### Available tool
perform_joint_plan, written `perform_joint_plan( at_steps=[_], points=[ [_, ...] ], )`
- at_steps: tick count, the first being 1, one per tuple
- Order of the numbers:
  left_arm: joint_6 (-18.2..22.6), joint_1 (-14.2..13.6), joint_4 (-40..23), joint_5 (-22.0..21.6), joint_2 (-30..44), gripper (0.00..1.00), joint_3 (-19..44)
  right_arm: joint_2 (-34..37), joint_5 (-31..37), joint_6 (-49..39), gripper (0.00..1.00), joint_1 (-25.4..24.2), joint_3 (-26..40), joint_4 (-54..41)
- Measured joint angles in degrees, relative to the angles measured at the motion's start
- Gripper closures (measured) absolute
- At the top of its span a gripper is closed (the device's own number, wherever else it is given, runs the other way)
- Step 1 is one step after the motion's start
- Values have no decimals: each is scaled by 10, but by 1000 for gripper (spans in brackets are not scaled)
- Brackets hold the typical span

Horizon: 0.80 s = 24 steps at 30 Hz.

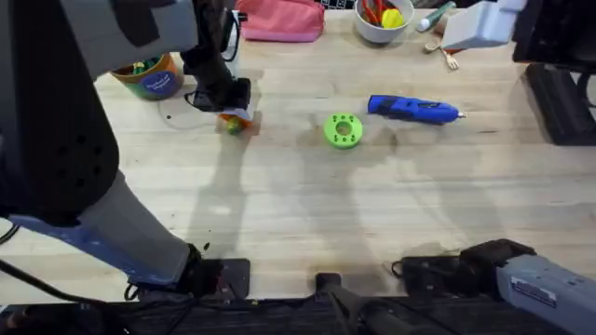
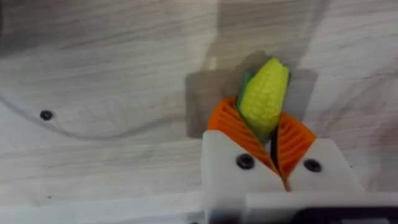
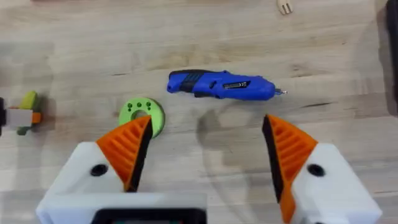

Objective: Pick up the gripper from the table and insert it into the empty holder that is missing its gripper. Then pick up a screw, insert it into the mounting hole, and use the screwdriver to tighten it. Finally, clean up the table by picking up the vegetable and placing it into the bucket.

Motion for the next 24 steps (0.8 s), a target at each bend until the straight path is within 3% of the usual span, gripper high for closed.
perform_joint_plan(
  at_steps=[7, 13, 20, 24],
  points=[
    [-14, 43, -68, 1, -18, 969, 50, 0, 0, -1, 8, 0, 0, 0],
    [-18, 115, -118, 1, -97, 969, 147, 0, 0, -1, 7, 0, 0, 0],
    [-16, 203, -108, -2, -154, 969, 207, 0, 0, -1, 9, 0, 0, 0],
    [-5, 234, -85, -4, -144, 969, 208, 0, 0, -1, 9, 0, 0, 0]
  ],
)
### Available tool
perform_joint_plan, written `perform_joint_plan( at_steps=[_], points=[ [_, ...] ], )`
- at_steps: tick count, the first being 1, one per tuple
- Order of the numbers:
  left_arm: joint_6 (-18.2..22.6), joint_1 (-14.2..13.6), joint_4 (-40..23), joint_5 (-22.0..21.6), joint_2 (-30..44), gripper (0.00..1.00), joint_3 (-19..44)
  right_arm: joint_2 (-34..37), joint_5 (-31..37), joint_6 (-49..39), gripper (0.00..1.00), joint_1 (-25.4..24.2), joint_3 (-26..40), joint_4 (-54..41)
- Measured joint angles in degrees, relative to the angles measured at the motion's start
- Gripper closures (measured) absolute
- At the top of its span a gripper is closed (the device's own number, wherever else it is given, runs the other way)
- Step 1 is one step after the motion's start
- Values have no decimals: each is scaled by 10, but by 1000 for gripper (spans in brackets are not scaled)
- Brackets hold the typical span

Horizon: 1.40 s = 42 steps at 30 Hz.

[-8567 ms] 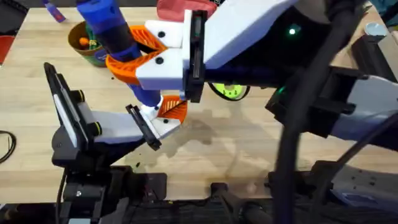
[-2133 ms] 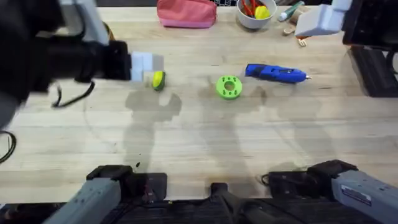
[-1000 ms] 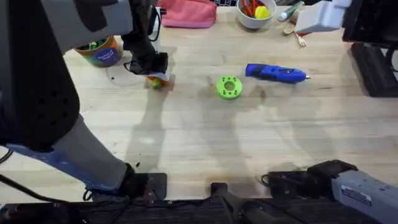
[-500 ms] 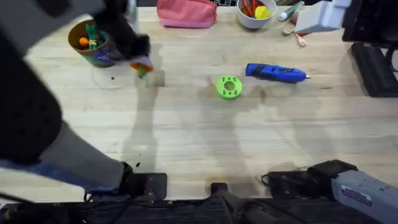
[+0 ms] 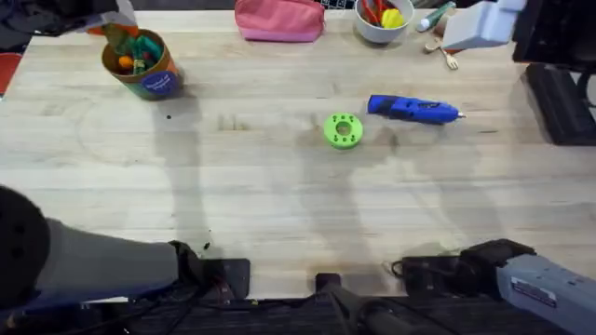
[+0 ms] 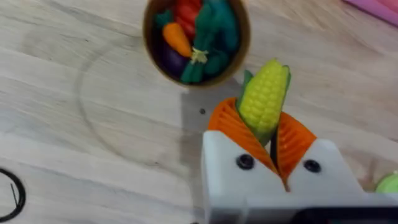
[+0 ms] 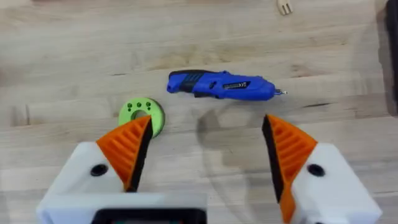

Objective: Pick up the gripper from the table and insert it into the empty holder that is missing its gripper. Then pick up a screw, insert it into the mounting hole, and use the screwdriver to tighten it. Finally, clean up the table by picking up the vegetable and placing it into the bucket.

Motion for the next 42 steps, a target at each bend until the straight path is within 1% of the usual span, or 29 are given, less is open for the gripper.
perform_joint_plan(
  at_steps=[6, 15, 19, 24, 25, 27, 28, 30, 31, 33, 42],
  points=[
    [12, 28, 62, -4, 46, 969, 0, 0, 0, 0, 8, 0, 0, 0],
    [14, 47, 142, -17, 128, 969, 0, 0, 0, 0, 7, 0, 0, 0],
    [14, 47, 151, -21, 147, 969, 0, 0, 0, 0, 8, 0, 0, 0],
    [14, 47, 152, -24, 149, 964, 0, 0, 0, 0, 8, 0, 0, 0],
    [18, 47, 152, -25, 149, 911, 0, 0, 0, 0, 8, 0, 0, 0],
    [18, 47, 152, -28, 149, 608, 0, 0, 0, 0, 8, 0, 0, 0],
    [18, 47, 152, -30, 149, 432, 0, 0, 0, 0, 8, 0, 0, 0],
    [18, 47, 150, -37, 149, 136, 0, 0, 0, 0, 7, 0, 0, 0],
    [17, 47, 147, -41, 149, 46, 0, 0, 0, 0, 7, 0, 0, 0],
    [18, 47, 143, -46, 149, 17, 0, 0, 0, 0, 7, 0, 0, 0],
    [18, 47, 128, -54, 149, 15, 0, 0, 0, 0, 8, 0, 0, 0]
  ],
)
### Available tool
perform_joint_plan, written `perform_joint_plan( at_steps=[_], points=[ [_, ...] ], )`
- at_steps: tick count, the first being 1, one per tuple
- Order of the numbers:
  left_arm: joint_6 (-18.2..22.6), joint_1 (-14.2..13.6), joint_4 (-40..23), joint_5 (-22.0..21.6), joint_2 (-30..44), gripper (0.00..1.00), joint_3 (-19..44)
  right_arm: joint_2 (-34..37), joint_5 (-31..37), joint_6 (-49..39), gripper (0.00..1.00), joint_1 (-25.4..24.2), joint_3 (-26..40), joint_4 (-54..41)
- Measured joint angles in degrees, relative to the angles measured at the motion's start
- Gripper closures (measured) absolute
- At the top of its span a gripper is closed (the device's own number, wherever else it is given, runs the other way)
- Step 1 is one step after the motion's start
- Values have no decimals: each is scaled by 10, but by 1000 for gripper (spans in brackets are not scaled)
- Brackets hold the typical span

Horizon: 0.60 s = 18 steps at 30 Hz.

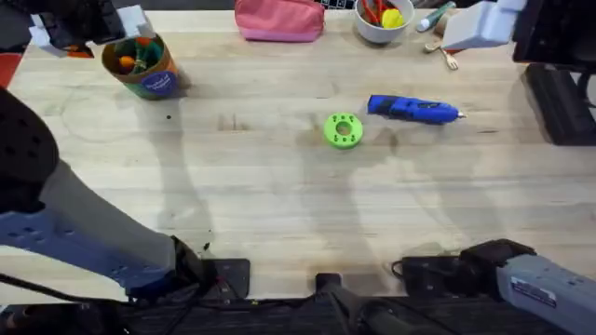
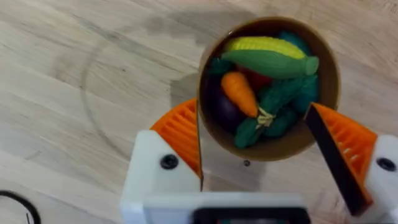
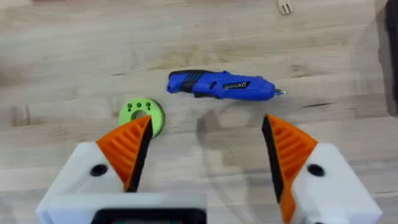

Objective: Pick up the gripper from the table and insert it into the empty holder that is missing its gripper. Then pick up a screw, insert it into the mounting hole, and use the screwdriver to tighten it. Finally, clean up the table by picking up the vegetable and placing it into the bucket.

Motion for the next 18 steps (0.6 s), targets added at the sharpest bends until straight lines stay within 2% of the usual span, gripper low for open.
perform_joint_plan(
  at_steps=[5, 11, 13, 18],
  points=[
    [0, 0, -20, 1, -24, 15, 0, 0, 0, 0, 7, 0, 0, 0],
    [0, -1, -68, 23, -133, 15, -8, 0, 0, 0, 7, 0, 0, 0],
    [0, -1, -69, 41, -177, 15, -29, 0, 0, 0, 7, 0, 0, -1],
    [0, -8, -74, 84, -293, 15, -126, 0, 0, 0, 8, 0, 0, -1]
  ],
)
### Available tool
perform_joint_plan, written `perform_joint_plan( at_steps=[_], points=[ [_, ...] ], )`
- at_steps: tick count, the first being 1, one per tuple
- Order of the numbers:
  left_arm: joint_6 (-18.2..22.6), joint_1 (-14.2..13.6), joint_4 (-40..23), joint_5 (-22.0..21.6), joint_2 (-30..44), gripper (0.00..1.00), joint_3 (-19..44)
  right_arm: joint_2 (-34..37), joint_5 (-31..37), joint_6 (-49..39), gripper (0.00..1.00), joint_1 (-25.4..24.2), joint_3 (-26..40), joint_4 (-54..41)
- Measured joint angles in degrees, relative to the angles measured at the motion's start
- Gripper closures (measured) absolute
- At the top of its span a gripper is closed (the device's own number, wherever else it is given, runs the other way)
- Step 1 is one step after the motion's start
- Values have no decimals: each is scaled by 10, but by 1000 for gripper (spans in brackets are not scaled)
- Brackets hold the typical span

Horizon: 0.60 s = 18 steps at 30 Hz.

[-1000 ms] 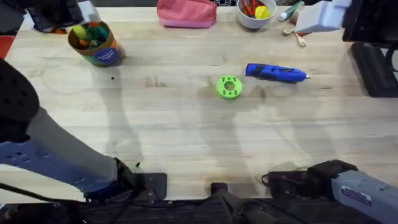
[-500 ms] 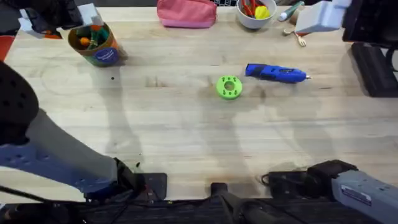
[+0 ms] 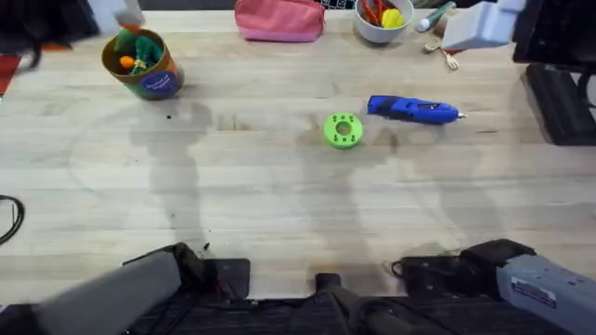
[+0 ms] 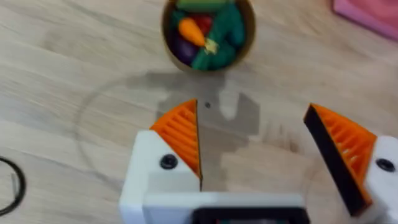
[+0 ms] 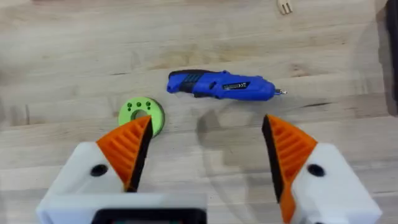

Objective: Pick up the gripper from the table and insert it into the empty holder that is missing its gripper. Then pick up a screw, insert it into the mounting hole, and use the screwdriver to tighten it. Finally, clean up the table by picking up the vegetable and placing it into the bucket.

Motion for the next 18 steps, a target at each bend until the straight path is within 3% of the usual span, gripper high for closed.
perform_joint_plan(
  at_steps=[4, 9, 15, 18],
  points=[
    [2, -44, -6, 19, -95, 14, -93, 0, -20, 0, 8, 0, 0, -9],
    [3, -142, -11, 33, -183, 15, -174, 0, -54, 0, 9, 0, 0, -35],
    [-6, -244, -10, 36, -198, 15, -215, -14, -68, 0, 10, 4, -18, -30],
    [-9, -279, -10, 35, -197, 15, -222, -43, -71, 0, 8, 14, -56, -17]
  ],
)
